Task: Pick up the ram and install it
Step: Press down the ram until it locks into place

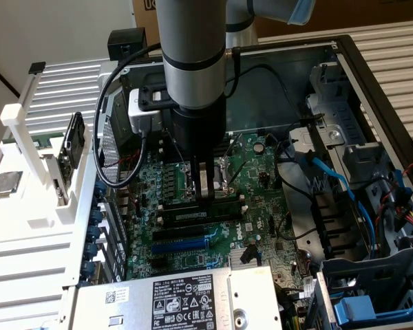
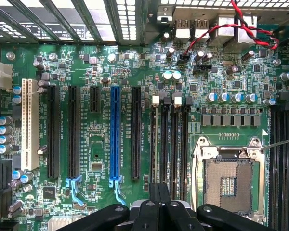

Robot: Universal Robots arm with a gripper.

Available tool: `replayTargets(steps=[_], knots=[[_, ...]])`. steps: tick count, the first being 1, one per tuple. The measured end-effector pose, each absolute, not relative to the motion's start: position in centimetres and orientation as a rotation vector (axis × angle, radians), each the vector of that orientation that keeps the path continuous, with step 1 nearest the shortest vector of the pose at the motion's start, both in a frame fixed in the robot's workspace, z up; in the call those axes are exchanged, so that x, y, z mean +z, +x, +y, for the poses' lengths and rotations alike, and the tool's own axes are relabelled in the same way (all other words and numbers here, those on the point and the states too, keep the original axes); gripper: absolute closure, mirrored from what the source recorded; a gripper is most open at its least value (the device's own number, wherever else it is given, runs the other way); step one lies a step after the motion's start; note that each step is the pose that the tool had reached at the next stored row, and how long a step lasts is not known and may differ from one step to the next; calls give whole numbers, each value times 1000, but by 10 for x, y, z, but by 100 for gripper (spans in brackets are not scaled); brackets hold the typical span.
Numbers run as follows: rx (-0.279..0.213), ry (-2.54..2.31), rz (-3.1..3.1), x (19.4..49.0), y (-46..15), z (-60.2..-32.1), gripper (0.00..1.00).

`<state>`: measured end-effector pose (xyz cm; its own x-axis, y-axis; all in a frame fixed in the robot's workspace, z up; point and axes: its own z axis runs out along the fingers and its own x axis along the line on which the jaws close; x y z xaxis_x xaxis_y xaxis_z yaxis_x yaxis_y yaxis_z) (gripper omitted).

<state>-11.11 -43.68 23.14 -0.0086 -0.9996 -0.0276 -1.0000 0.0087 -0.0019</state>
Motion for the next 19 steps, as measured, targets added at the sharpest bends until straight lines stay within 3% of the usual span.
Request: replayTargets(steps=[19], knots=[[28, -2196, 2216, 229, -111, -437, 89]])
